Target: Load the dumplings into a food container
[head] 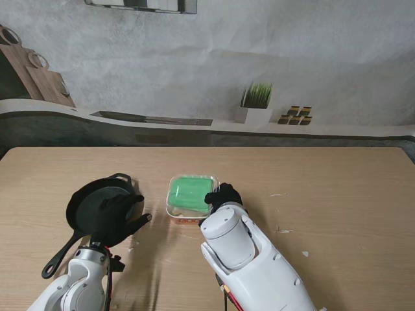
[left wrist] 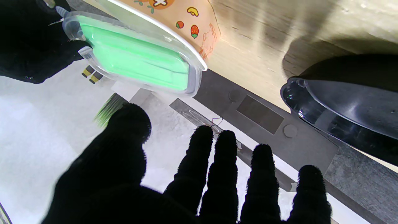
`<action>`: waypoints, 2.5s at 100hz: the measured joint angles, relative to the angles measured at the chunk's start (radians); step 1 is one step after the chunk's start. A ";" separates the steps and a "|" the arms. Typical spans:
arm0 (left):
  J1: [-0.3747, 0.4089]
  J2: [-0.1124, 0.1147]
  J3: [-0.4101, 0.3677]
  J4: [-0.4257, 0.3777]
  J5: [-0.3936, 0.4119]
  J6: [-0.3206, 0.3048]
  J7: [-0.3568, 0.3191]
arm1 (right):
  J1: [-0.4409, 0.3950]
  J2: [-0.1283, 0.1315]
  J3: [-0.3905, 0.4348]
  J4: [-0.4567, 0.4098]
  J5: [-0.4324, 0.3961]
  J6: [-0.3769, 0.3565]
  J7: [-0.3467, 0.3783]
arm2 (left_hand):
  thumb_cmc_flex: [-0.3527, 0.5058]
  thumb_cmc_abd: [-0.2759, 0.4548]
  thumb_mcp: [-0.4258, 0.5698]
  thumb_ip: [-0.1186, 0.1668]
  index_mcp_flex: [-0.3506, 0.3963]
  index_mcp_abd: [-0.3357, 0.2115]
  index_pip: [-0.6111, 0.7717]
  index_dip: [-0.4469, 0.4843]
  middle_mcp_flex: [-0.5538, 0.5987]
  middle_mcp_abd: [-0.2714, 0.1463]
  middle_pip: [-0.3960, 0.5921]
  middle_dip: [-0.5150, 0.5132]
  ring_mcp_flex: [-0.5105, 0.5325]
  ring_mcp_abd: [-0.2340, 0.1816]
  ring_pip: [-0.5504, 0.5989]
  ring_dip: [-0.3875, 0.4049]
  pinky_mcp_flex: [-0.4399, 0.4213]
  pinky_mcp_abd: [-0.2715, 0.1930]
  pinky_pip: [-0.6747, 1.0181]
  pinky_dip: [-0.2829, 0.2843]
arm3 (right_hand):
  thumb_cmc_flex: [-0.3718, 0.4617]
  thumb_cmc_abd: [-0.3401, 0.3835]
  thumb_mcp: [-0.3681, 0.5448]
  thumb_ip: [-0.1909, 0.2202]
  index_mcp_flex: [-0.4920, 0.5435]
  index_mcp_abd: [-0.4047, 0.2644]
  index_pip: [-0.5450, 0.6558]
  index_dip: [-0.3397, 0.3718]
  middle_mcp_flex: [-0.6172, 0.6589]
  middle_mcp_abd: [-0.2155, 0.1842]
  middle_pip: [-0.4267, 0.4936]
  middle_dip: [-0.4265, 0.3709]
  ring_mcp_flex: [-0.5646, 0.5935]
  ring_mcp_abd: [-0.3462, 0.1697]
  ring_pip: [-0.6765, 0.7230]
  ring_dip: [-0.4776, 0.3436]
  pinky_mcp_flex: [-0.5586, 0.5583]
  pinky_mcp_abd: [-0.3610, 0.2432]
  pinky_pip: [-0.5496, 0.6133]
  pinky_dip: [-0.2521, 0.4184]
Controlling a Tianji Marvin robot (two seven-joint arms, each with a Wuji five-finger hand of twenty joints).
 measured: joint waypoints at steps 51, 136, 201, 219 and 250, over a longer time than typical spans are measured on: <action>-0.005 0.000 0.001 0.009 -0.002 0.000 -0.001 | 0.000 0.037 -0.001 -0.025 -0.081 0.082 0.128 | 0.000 0.000 0.000 0.000 0.000 0.001 -0.011 -0.001 0.000 0.000 0.000 0.000 0.000 0.001 -0.001 0.000 -0.001 0.000 0.000 0.000 | -0.107 0.097 -0.085 0.101 -0.297 -0.040 -0.183 0.109 -0.537 -0.122 -0.116 0.051 -0.479 -0.141 -0.289 -0.026 -0.288 -0.287 -0.044 0.134; -0.008 0.000 0.000 0.017 -0.001 -0.003 0.000 | 0.016 0.070 -0.043 -0.001 -0.193 0.090 0.167 | 0.000 0.000 0.000 0.000 0.000 0.003 -0.012 -0.008 0.000 0.000 0.000 0.000 0.000 0.001 -0.003 0.000 -0.001 0.000 0.000 0.001 | -0.056 0.146 -0.110 0.101 -0.337 -0.084 -0.343 -0.047 -0.625 -0.184 -0.667 -0.199 -0.669 -0.230 -0.704 -0.241 -0.325 -0.356 -0.548 0.038; -0.226 0.056 0.090 0.066 0.082 0.135 -0.266 | -0.089 0.316 -0.019 -0.130 -0.530 -0.277 0.500 | 0.094 0.124 -0.098 0.002 0.195 0.015 -0.088 -0.032 -0.019 0.000 -0.072 -0.086 -0.056 -0.019 -0.119 -0.068 -0.042 -0.025 -0.023 0.001 | -0.180 0.131 -0.119 0.101 -0.194 -0.220 -0.301 0.021 -0.624 -0.144 -0.455 -0.122 -0.662 -0.197 -0.686 -0.245 -0.311 -0.309 -0.613 0.071; -0.314 0.057 0.166 0.126 0.073 0.202 -0.302 | -0.080 0.316 -0.020 -0.089 -0.456 -0.295 0.464 | 0.165 0.155 -0.135 0.002 0.219 0.009 -0.085 -0.022 -0.024 0.000 -0.066 -0.097 -0.062 -0.029 -0.127 -0.076 -0.052 -0.039 -0.025 -0.002 | -0.182 0.115 -0.120 0.101 -0.194 -0.245 -0.310 0.034 -0.625 -0.132 -0.406 -0.108 -0.628 -0.171 -0.684 -0.244 -0.297 -0.287 -0.613 0.071; -0.385 0.049 0.229 0.210 0.032 0.209 -0.284 | -0.024 0.315 -0.088 -0.032 -0.485 -0.303 0.454 | 0.116 0.127 -0.059 0.002 0.178 -0.043 -0.039 0.001 0.011 0.000 -0.024 -0.063 -0.062 -0.029 -0.127 -0.076 -0.052 -0.039 -0.070 -0.087 | -0.196 0.071 -0.121 0.101 -0.193 -0.347 -0.325 0.059 -0.614 -0.117 -0.366 -0.093 -0.592 -0.141 -0.643 -0.216 -0.272 -0.262 -0.576 0.051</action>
